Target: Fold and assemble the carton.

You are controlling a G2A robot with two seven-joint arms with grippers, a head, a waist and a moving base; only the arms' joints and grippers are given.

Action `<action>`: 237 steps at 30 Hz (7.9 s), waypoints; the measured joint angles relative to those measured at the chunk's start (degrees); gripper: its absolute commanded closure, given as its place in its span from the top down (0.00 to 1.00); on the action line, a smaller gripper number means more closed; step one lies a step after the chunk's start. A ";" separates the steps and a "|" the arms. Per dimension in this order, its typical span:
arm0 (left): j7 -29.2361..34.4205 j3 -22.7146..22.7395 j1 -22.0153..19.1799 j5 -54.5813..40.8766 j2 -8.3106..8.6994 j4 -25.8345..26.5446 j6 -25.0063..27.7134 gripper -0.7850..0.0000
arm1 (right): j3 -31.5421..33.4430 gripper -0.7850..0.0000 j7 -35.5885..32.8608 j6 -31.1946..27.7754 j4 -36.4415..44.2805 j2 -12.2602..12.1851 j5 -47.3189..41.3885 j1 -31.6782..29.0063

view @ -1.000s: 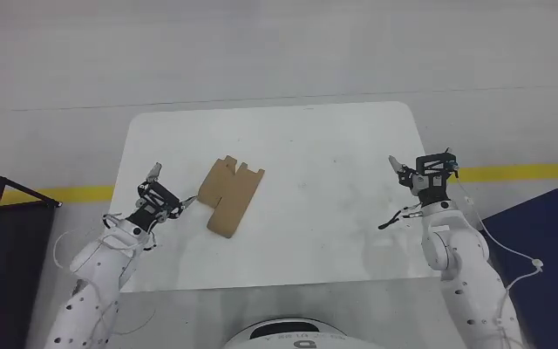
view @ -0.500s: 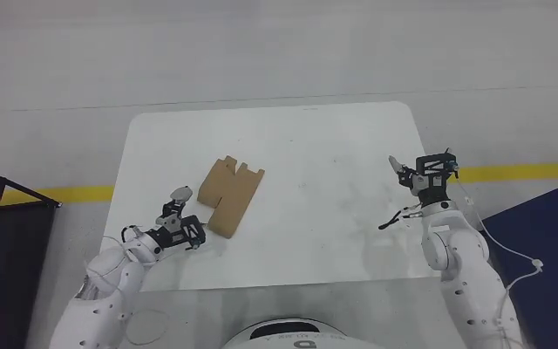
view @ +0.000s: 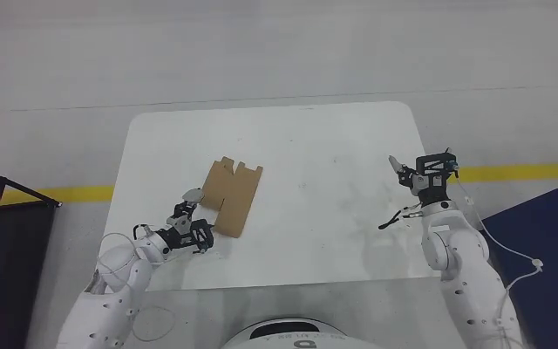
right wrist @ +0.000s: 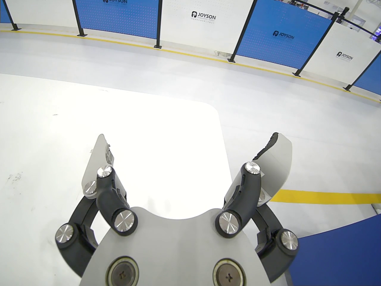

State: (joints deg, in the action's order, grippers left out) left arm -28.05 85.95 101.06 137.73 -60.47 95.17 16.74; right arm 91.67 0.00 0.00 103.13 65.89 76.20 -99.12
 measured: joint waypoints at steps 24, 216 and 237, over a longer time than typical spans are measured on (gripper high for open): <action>2.44 -9.07 -4.67 8.18 0.18 0.29 2.91 1.00 | 0.00 1.00 0.00 0.00 0.00 0.00 0.00 0.00; 73.06 -29.41 -33.86 -187.36 -4.78 -21.38 27.85 0.00 | -24.52 0.94 -32.39 -41.56 -12.19 2.27 -51.36 26.18; 77.64 -26.96 -34.25 -188.78 -6.07 -24.76 25.90 1.00 | -29.04 0.00 -35.30 -48.43 -18.12 1.81 -63.22 28.98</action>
State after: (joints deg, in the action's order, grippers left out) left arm 49.58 58.99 66.81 -51.05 -66.54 70.41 42.64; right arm 62.64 -35.30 -48.43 85.01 67.70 12.98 -70.14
